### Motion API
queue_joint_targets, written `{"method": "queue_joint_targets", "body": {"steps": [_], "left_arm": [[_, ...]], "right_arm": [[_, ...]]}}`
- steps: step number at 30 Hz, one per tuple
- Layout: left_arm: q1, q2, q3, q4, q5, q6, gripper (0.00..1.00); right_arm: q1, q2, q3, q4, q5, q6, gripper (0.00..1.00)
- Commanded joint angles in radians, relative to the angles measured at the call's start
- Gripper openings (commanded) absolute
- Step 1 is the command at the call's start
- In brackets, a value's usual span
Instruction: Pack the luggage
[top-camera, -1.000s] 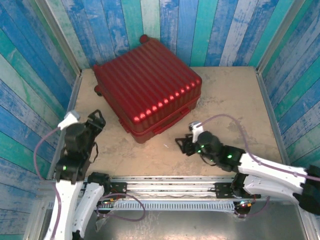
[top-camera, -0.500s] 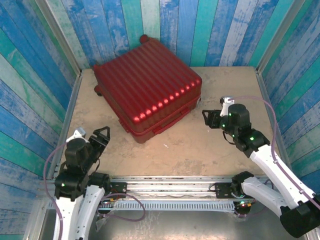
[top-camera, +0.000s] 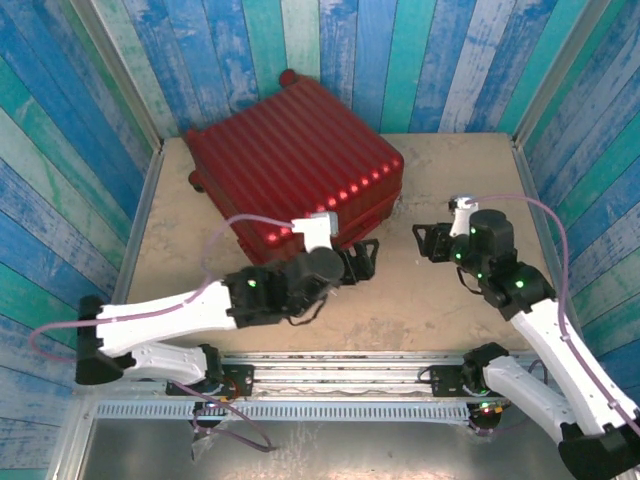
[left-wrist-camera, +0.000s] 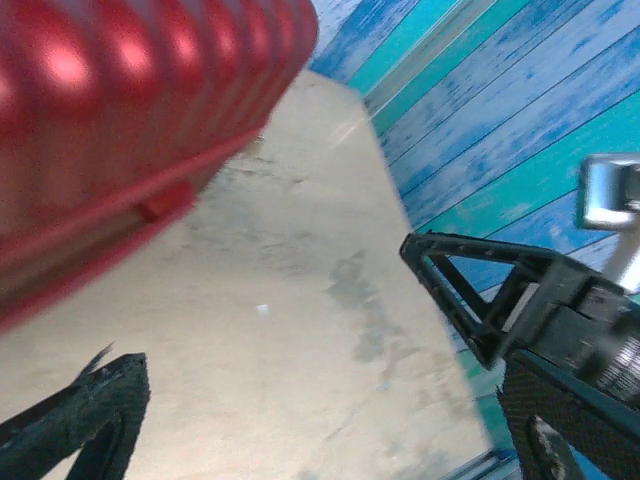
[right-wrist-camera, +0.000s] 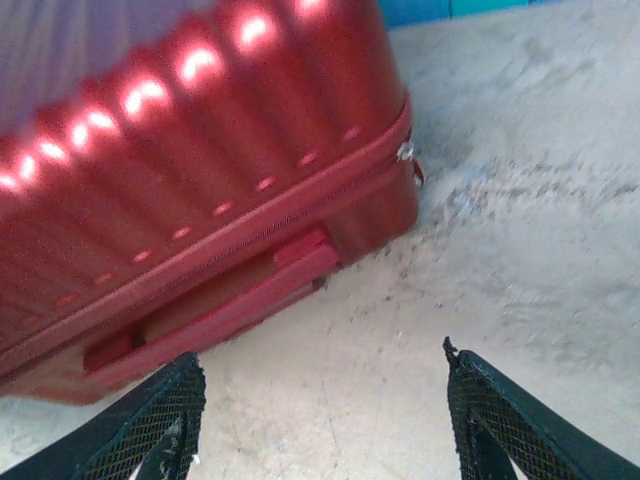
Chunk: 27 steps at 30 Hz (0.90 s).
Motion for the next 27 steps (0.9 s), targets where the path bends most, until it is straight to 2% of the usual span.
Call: {"method": "queue_joint_targets", "body": {"steps": [1,4,7,9,13,16,18,22,27], "left_arm": [[-0.006,0.099,-0.179,0.415,-0.07,-0.207,0.97],[-0.011,0.222,-0.19,0.467,-0.145,-0.383,0.98],[-0.01,0.34,-0.215,0.635,-0.209,-0.484,1.0],[-0.004,0.422,-0.203,0.707,-0.231,-0.536,0.98],[0.027,0.58,-0.171,0.75,-0.201,-0.756,0.92],[0.038,0.694,-0.164,0.805,-0.254,-0.902,0.87],[0.048,0.754,-0.157,0.901,-0.282,-0.921,0.82],[0.061,0.794,-0.078,0.872,-0.379,-0.897,0.86],[0.102,0.826,-0.078,0.873,-0.47,-0.964,0.86]], "right_arm": [[-0.029,-0.044,0.037,-0.059,0.044,-0.044,0.66],[-0.063,-0.053,0.05,-0.069,0.034,-0.061,0.67],[-0.086,-0.047,0.053,-0.069,0.018,-0.076,0.67],[-0.093,-0.046,0.052,-0.068,0.014,-0.081,0.68],[-0.102,-0.046,0.043,-0.068,0.012,-0.099,0.69],[-0.109,-0.045,0.03,-0.067,0.013,-0.111,0.7],[-0.113,-0.045,0.021,-0.067,0.015,-0.12,0.71],[-0.122,-0.053,0.002,-0.067,0.017,-0.14,0.72],[-0.135,-0.053,-0.015,-0.067,0.018,-0.153,0.72]]}}
